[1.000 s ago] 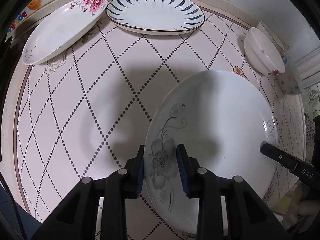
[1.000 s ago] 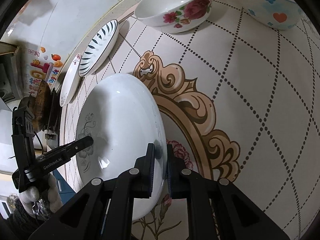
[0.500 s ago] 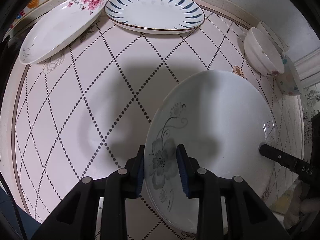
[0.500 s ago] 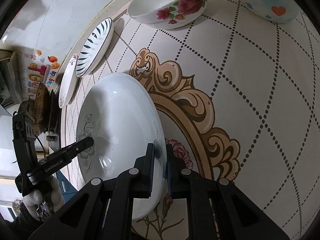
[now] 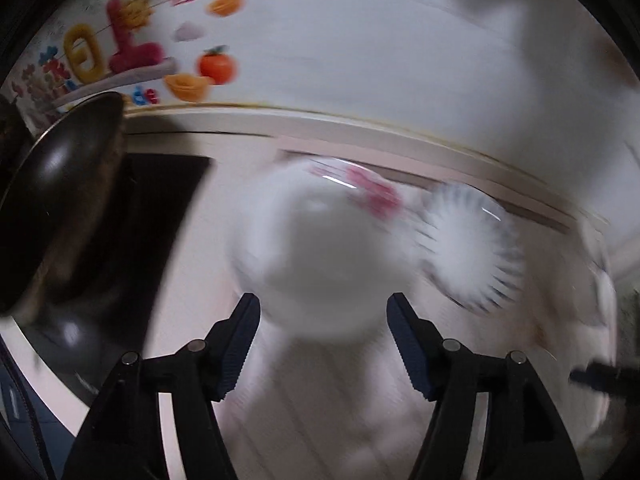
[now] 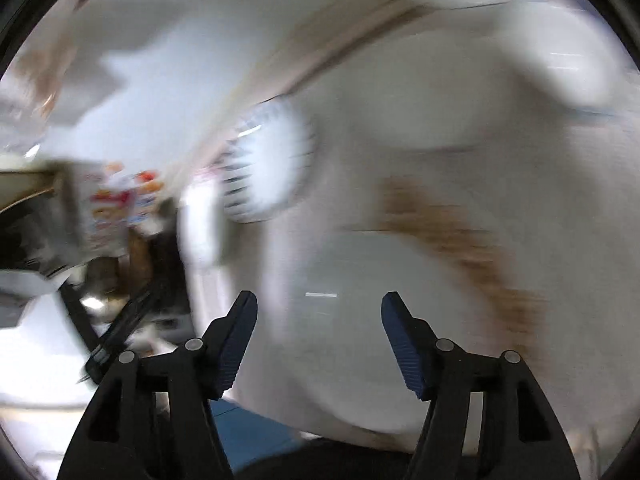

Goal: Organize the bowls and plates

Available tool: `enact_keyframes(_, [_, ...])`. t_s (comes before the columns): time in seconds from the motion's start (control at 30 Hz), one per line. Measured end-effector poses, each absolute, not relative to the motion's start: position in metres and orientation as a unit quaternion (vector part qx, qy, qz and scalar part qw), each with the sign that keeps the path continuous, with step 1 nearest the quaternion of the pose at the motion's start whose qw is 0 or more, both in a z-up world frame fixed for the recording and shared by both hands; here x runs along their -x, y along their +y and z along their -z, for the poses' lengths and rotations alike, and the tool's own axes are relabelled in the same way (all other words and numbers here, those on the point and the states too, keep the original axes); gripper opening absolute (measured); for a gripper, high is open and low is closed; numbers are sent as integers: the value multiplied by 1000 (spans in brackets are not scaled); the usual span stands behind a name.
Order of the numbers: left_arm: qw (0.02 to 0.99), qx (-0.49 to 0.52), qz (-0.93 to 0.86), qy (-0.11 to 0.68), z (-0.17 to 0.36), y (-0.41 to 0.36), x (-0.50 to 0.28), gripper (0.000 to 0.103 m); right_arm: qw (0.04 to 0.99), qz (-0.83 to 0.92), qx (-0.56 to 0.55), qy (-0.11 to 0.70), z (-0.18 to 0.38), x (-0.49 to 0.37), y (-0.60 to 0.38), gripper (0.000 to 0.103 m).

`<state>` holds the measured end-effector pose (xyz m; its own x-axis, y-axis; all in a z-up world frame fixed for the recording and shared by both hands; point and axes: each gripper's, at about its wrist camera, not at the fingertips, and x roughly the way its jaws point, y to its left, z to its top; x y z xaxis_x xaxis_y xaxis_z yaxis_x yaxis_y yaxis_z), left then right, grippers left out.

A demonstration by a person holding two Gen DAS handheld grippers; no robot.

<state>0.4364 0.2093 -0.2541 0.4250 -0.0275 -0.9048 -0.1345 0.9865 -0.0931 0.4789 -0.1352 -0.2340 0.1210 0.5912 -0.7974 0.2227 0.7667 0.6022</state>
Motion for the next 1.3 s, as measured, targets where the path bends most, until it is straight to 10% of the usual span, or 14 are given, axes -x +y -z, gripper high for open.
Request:
enact_keyframes(0.5, [787,24,-14,616,347,274,-560,63,672,-139,-273,674,347,-609,97,47])
enact_keyframes(0.63, [782,-4,7,624,355,262,-566,29,678,-125,-274,671,358,-616,96,23])
enact_keyframes(0.77, [788,-39,6,614,361,253,-565,28,689,-115,-257,668,362,-616,98,11])
enact_keyframes(1.3, [798,-23,32,601,340,244,-537,10,709,-141,-218,656,343,-599,93,9])
